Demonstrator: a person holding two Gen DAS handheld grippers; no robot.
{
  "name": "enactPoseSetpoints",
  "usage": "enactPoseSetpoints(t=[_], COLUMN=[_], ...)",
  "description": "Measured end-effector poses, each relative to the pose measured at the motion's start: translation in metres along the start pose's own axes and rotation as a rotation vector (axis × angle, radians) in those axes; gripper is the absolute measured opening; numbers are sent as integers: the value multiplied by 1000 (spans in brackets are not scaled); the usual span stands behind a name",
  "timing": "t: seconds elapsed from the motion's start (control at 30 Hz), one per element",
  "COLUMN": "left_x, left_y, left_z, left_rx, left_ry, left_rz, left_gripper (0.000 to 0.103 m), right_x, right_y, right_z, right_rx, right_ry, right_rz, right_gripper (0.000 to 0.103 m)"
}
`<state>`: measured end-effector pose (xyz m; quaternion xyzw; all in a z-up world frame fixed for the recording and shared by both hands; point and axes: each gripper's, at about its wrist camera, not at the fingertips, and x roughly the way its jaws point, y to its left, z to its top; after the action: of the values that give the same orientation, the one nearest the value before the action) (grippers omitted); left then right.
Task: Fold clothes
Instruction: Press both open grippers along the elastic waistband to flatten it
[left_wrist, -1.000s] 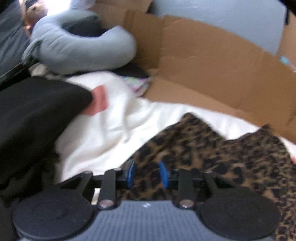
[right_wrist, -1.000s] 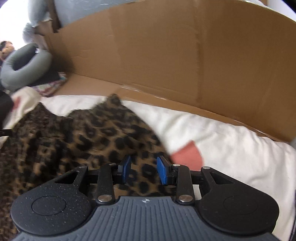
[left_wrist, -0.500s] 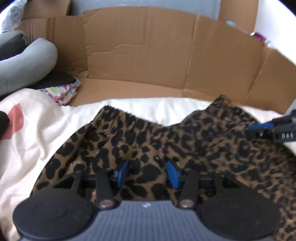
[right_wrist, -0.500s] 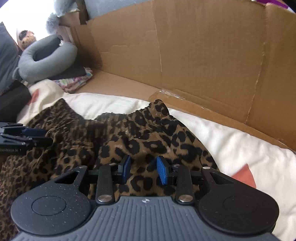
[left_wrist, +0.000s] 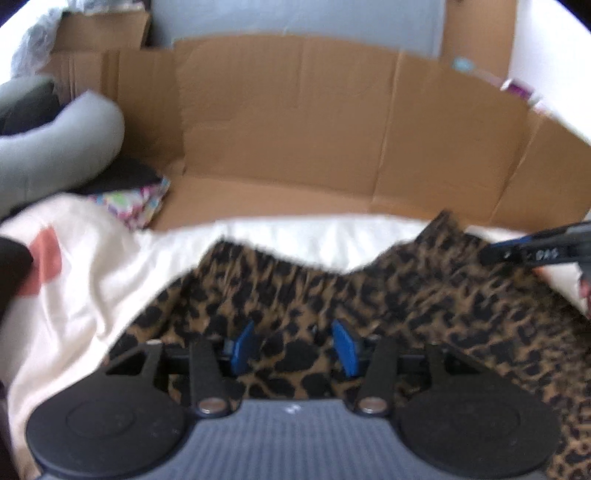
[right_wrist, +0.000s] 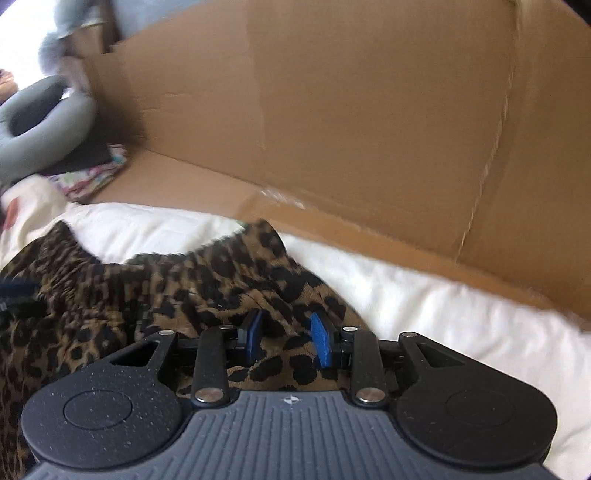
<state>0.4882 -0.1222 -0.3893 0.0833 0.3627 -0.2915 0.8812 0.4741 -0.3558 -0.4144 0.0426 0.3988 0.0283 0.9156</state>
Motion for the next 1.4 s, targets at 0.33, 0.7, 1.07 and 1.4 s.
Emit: enactPoseSetpoints(t=[0.33,0.7,1.07,1.4], left_x=[34,47,-14,-79], left_y=[21,30,28,13], left_z=[14,14,47,55], left_rx=[-40,-130,-121,-124], left_ry=[11,72,163,166], left_rz=[102,197,207,187], left_gripper=[50,66,62,62], right_x=[16,42,-23,-87], right_y=[16,30,1,-2], right_z=[13,26,34,27], right_rx=[10,-52,-29,-44], right_ry=[-32,72,109,123], right_rz=[84,-61,21,52], right_gripper=[35,36,38,39])
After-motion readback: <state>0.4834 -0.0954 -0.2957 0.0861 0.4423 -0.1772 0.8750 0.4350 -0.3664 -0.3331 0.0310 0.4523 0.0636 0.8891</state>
